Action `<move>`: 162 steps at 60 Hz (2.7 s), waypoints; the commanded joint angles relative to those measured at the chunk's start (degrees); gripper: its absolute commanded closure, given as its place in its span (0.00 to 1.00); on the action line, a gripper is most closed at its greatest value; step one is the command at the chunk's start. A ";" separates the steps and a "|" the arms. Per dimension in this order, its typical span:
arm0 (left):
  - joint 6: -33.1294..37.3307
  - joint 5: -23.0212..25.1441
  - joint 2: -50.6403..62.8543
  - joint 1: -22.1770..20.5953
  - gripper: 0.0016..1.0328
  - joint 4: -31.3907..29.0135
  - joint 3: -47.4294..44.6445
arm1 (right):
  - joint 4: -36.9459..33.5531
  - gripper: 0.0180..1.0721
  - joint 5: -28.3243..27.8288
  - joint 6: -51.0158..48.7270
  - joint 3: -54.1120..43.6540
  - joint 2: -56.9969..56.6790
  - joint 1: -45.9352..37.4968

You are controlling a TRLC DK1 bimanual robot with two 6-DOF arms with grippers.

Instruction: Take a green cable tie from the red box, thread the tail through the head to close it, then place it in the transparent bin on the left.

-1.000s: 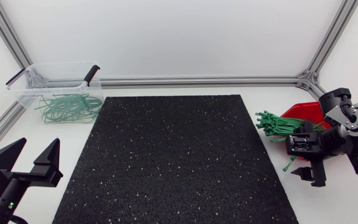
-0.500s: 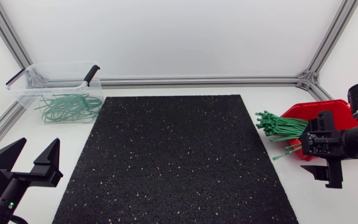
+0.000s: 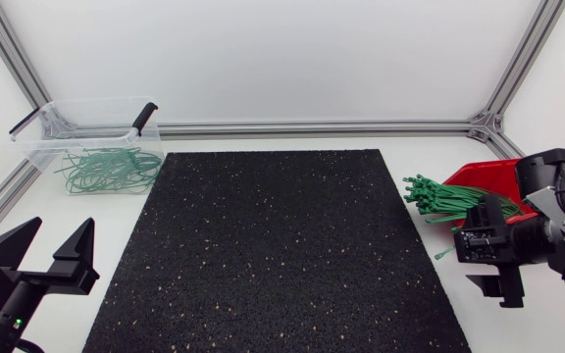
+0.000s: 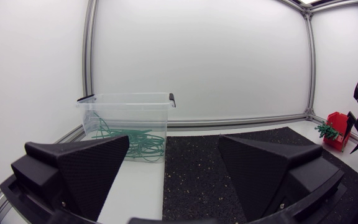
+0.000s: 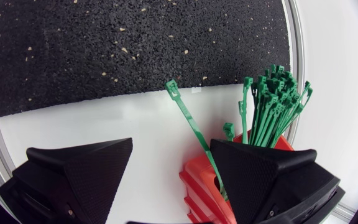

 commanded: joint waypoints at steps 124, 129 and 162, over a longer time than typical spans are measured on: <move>-1.24 -0.23 -0.06 -0.37 0.03 -1.66 -2.22 | 11.24 0.94 0.63 5.26 1.85 -16.32 7.70; -1.24 -0.23 -0.06 -0.46 0.03 -1.66 -2.22 | 12.47 0.94 0.19 8.43 3.79 -18.60 8.22; -1.24 -0.23 -0.06 -0.46 0.03 -1.66 -2.22 | -0.01 0.95 21.46 25.04 6.34 -24.40 33.54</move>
